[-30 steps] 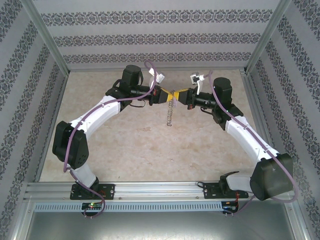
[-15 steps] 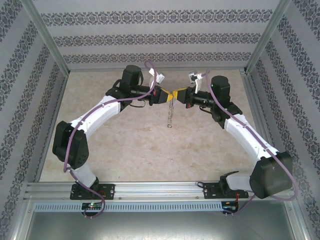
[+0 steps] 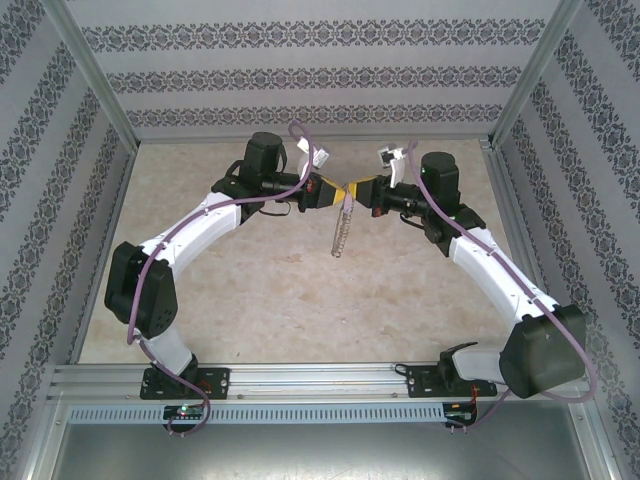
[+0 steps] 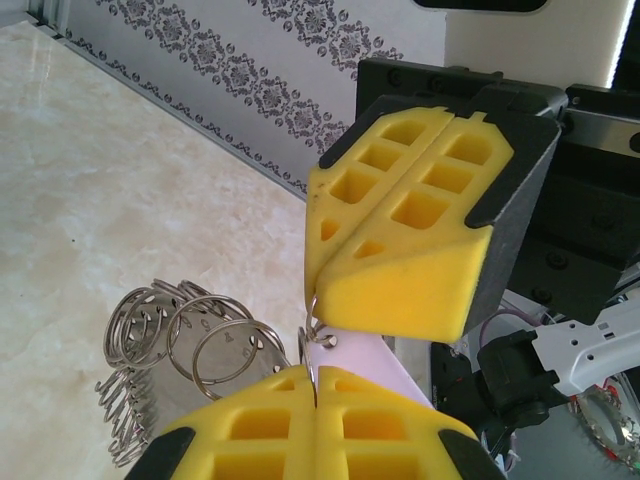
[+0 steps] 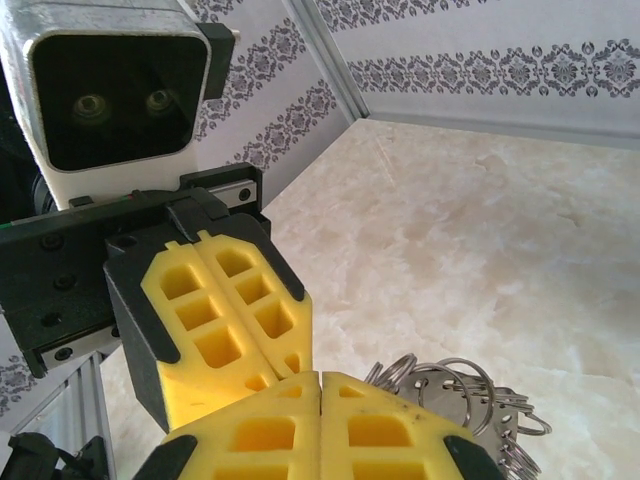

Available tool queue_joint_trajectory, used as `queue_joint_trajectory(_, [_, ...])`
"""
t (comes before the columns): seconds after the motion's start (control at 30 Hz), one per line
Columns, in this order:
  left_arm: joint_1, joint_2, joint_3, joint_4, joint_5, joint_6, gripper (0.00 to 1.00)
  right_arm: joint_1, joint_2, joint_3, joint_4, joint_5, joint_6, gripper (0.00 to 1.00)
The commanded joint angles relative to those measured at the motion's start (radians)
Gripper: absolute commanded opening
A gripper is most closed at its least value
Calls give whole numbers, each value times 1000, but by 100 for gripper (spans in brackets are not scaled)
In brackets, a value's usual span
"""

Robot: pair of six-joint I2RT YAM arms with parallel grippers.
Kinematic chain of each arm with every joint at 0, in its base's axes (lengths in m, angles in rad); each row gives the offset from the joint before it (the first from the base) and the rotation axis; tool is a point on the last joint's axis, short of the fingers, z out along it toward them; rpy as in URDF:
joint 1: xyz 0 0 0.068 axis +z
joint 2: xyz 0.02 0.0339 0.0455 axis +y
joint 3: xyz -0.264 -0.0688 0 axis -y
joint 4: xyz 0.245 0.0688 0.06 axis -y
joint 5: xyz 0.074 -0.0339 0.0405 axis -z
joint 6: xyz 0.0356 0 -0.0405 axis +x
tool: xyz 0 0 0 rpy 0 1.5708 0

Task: Put the keys on the keyring

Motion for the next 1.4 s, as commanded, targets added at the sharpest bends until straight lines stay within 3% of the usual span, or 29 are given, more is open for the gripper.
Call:
queue_joint_trajectory(0.0, [-14, -64, 2, 72, 40, -6, 0, -29, -24, -22, -14, 46, -15, 0])
queue_joint_trajectory(0.5, [-15, -76, -16, 115, -5, -23, 0, -48, -42, -68, 15, -113, 29, 0])
queue_joint_trajectory(1.37, [-14, -87, -30, 158, -35, -42, 0, -47, -60, -116, 91, -223, 111, 0])
